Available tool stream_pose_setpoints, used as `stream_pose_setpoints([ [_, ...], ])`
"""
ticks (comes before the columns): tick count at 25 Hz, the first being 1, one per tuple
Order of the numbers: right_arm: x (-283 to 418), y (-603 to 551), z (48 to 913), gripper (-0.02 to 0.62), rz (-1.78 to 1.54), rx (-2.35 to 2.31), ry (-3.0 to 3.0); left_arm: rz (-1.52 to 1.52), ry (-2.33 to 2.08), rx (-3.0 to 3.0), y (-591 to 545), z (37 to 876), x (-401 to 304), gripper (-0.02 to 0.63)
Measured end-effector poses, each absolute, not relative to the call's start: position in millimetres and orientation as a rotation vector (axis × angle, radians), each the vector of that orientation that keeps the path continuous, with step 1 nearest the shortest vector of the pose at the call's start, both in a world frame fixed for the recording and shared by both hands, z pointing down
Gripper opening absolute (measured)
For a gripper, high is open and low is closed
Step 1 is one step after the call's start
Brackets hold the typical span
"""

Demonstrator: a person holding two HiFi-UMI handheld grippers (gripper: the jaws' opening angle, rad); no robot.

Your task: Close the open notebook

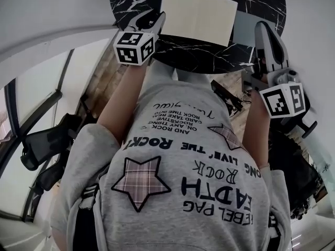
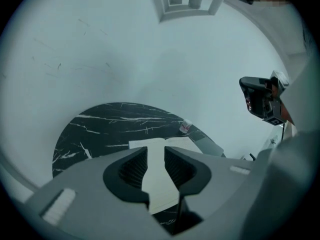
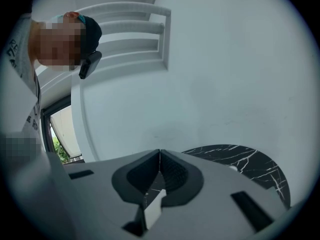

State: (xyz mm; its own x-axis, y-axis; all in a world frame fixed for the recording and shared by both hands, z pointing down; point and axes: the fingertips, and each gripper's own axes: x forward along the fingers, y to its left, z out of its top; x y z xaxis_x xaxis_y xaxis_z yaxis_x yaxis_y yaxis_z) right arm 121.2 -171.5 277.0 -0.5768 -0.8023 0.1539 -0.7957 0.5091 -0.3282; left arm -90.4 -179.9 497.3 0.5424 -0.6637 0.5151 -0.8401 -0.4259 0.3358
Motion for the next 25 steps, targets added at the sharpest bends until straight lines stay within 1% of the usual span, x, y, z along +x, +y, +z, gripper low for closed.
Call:
stream_pose_setpoints([
  [4,120,-172,278,0.012,-0.583,-1.437,2.711,0.458,-1.194,2.145,-169,526,-92,0.109],
  [9,116,-174,283,0.012,-0.592,-1.423,2.724,0.492,-1.201,2.06,-165,557,-93,0.112],
  [17,108,-178,297,0.012,-0.596,-1.42,2.757,0.604,-1.219,1.989,-161,588,-91,0.137],
  [25,98,-180,308,0.012,-0.602,-1.4,2.799,0.558,-1.191,1.893,-152,604,-89,0.146],
])
